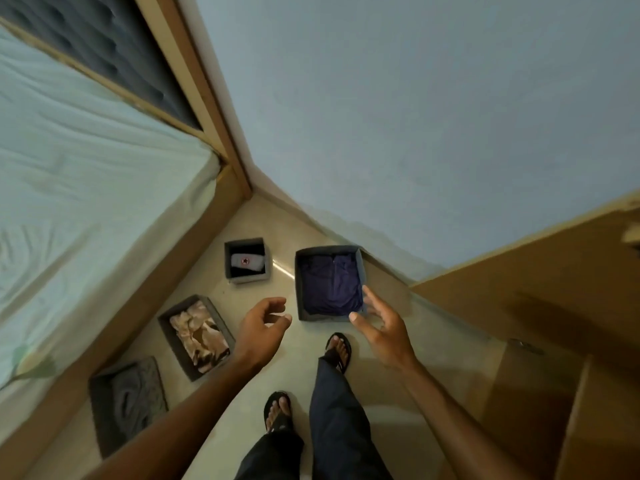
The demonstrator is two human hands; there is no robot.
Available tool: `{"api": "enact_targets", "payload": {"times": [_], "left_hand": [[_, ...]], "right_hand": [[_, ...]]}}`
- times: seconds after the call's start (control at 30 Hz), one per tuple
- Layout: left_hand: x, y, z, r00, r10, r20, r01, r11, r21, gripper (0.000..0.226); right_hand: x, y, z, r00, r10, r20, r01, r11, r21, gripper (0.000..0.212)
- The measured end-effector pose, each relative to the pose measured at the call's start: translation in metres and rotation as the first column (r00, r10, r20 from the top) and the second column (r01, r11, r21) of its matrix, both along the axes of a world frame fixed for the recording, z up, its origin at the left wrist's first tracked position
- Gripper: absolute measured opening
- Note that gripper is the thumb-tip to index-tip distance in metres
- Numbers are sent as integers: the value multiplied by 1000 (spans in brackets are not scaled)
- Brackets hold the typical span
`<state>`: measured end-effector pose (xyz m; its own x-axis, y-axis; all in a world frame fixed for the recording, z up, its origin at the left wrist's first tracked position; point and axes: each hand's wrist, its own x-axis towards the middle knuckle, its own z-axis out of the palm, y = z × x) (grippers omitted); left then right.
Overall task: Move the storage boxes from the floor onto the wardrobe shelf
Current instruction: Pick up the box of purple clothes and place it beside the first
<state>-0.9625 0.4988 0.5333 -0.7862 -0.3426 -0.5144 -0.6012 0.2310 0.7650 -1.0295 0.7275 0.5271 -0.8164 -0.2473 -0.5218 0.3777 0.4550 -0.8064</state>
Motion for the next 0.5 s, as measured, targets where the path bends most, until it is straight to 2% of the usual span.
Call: {"api": "enact_targets", "payload": {"times": [0.13, 0.33, 0.4, 0.5], "left_hand": [[-45, -3, -87, 986, 22, 167, -19, 1000, -19, 39], [-95, -7, -228, 917, -61, 394, 83, 996, -37, 47], [-108, -11, -281, 898, -69, 434, 111, 991, -73, 47], [-121, -17, -367, 868, -107, 485, 187, 975, -120, 50]], "right_hand": [[-53, 4, -95, 994, 63, 91, -77, 984, 158, 67], [-108, 10, -248, 963, 137, 230, -215, 907, 362, 79], [-123, 11, -305, 954, 178, 243, -268, 870, 415, 85], [-140, 11, -392, 939, 252, 235, -342, 758, 555, 78]]}}
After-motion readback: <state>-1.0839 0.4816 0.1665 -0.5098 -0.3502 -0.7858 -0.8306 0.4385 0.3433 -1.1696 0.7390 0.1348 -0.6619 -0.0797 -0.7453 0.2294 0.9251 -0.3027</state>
